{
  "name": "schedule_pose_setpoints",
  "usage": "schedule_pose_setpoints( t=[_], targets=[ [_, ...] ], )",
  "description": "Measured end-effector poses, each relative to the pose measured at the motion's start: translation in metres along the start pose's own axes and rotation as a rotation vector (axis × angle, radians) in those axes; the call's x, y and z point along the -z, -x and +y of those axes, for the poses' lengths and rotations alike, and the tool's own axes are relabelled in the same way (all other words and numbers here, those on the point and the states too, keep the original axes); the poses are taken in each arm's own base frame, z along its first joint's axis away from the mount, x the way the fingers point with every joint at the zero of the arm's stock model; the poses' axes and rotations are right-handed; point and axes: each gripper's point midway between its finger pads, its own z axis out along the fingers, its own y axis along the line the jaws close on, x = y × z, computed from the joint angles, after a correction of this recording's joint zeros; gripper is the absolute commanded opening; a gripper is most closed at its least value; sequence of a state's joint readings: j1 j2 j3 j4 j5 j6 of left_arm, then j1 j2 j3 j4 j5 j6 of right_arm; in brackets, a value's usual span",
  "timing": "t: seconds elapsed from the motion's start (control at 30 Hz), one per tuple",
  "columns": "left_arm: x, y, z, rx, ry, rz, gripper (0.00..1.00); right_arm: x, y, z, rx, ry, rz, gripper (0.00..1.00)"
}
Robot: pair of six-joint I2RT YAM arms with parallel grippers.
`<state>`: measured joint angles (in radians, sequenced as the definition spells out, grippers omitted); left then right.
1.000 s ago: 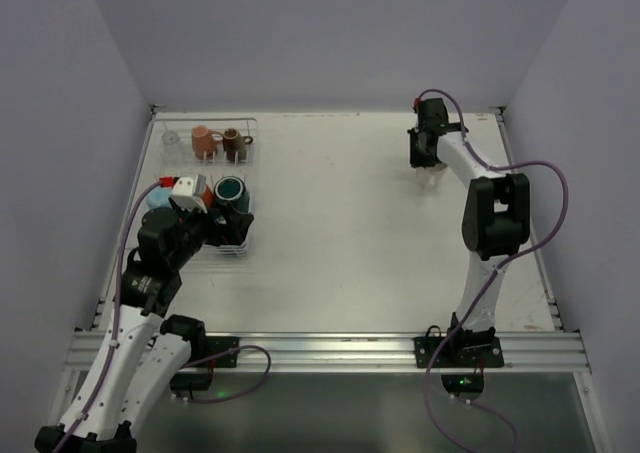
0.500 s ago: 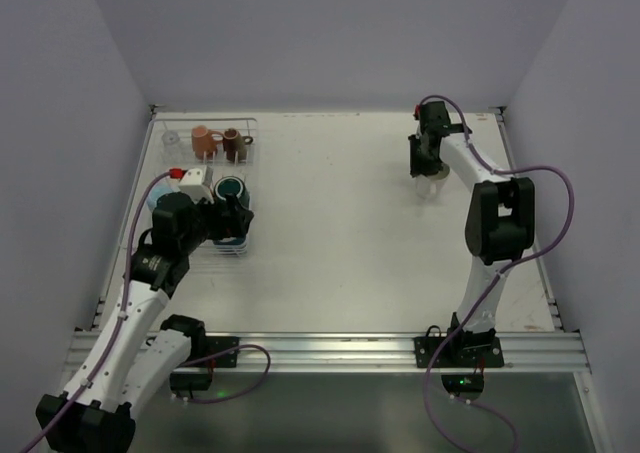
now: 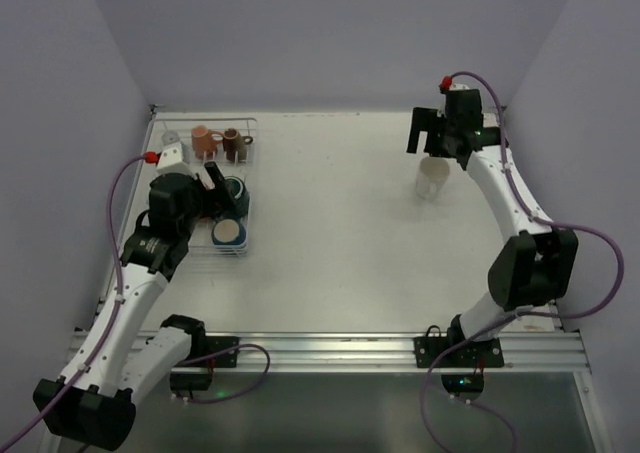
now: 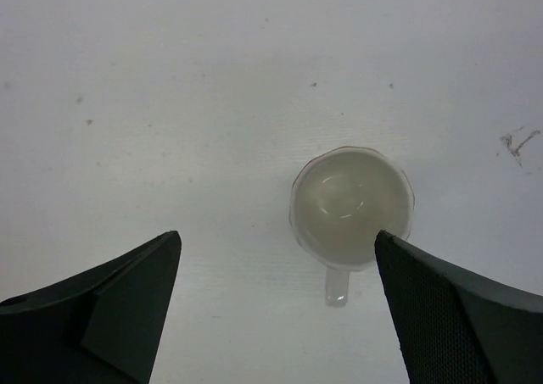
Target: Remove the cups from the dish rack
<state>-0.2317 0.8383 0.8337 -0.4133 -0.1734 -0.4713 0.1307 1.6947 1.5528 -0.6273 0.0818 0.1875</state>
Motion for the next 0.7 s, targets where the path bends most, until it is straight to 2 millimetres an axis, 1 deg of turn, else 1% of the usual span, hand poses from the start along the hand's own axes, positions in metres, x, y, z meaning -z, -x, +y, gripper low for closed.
schedule_pose_setpoints(
  t=[0.1,0.13,0.17,0.23,0.3,0.33,0.4,0.43,0.5,0.57,0.63,0.7],
  targets=[
    [-0.01,0.002,0.016,0.012,0.099,-0.018,0.98,0.042,0.015,0.015,-0.047,0.09,-0.124,0.99],
    [-0.014,0.001,0.021,0.015,0.133,-0.02,0.98,0.057,0.018,0.023,-0.06,0.131,-0.171,0.99],
    [-0.02,-0.002,0.025,0.015,0.164,-0.01,0.98,0.072,0.021,0.035,-0.062,0.18,-0.224,0.99],
    [-0.033,-0.007,0.031,0.013,0.217,0.024,1.0,0.1,0.014,0.069,-0.036,0.293,-0.294,0.99],
    [-0.045,-0.008,0.036,0.002,0.265,0.044,1.0,0.123,-0.001,0.113,0.015,0.435,-0.32,0.99],
    [-0.05,-0.008,0.038,-0.003,0.284,0.048,1.0,0.13,-0.011,0.131,0.037,0.5,-0.318,0.99],
    [-0.056,-0.003,0.044,-0.002,0.313,0.051,1.0,0.135,-0.025,0.155,0.057,0.589,-0.298,0.99],
    [-0.06,0.001,0.047,0.004,0.327,0.049,1.0,0.133,-0.031,0.161,0.059,0.61,-0.281,0.99],
    [-0.064,0.009,0.056,0.02,0.359,0.042,1.0,0.125,-0.039,0.167,0.055,0.628,-0.249,0.99],
    [-0.063,0.011,0.067,0.032,0.39,0.037,1.0,0.12,-0.045,0.17,0.051,0.64,-0.229,0.99],
    [-0.057,0.014,0.074,0.041,0.412,0.016,1.0,0.121,-0.046,0.173,0.05,0.655,-0.222,0.99],
    [-0.046,0.017,0.082,0.054,0.428,-0.01,1.0,0.124,-0.044,0.177,0.05,0.676,-0.231,0.99]
  ],
)
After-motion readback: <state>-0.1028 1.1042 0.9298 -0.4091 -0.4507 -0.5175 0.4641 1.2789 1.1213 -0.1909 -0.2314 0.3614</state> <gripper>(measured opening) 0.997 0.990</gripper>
